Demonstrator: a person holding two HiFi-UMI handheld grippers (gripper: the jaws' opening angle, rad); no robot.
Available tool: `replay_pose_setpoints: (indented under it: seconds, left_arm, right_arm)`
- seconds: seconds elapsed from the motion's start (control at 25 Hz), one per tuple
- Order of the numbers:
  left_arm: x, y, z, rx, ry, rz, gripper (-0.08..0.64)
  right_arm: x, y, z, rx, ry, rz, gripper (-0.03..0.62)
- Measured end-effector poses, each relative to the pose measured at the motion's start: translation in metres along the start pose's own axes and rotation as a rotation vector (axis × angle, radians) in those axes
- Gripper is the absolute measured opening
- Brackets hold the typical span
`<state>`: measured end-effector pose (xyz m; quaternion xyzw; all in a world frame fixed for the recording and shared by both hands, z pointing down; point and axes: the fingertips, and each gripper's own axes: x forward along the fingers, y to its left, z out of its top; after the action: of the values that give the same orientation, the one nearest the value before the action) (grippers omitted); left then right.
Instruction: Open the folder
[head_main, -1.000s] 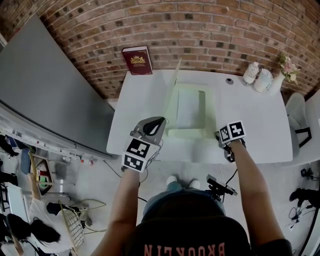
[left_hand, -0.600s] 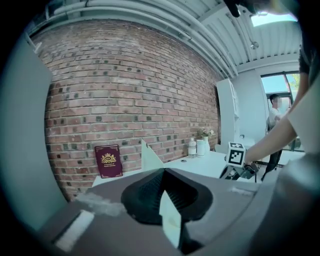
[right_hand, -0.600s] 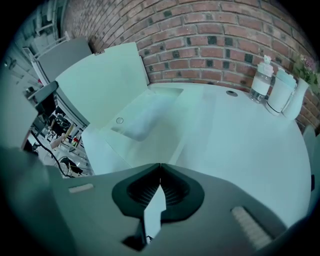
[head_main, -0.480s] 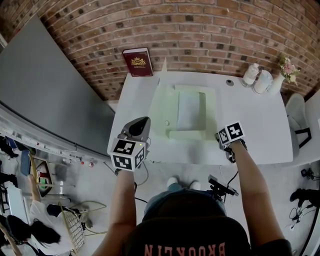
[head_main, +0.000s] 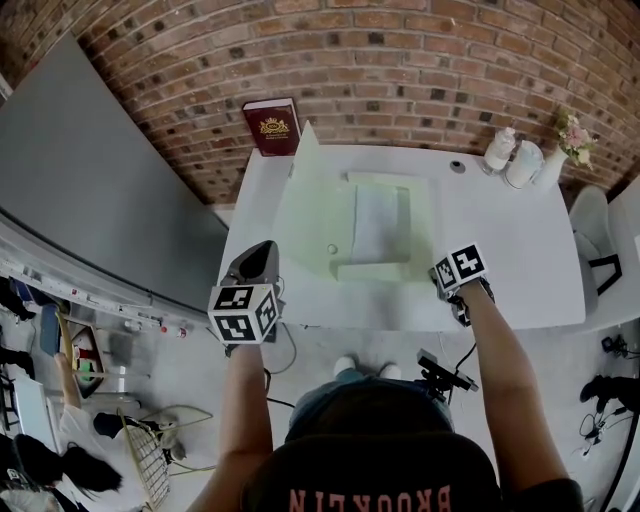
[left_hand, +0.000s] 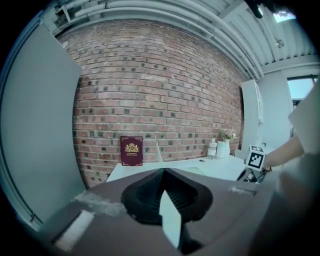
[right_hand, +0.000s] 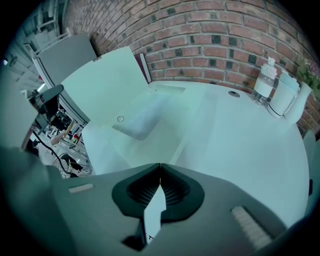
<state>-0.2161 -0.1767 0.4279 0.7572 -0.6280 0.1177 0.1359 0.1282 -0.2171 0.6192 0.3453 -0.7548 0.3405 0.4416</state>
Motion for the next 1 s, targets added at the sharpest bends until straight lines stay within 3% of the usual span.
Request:
replay_pose_setpoints:
  seconds: [0.6, 1.0]
  left_arm:
    - [-0.003, 0.071, -0.040, -0.141, 0.085, 0.185, 0.002]
    - [0.001, 0.100, -0.062, -0.156, 0.151, 0.258, 0.010]
  right_arm:
    - [0.001, 0.000, -0.001, -0.016, 0.008, -0.012, 0.005]
    - [0.001, -0.001, -0.002, -0.030, 0.037, -0.005, 0.005]
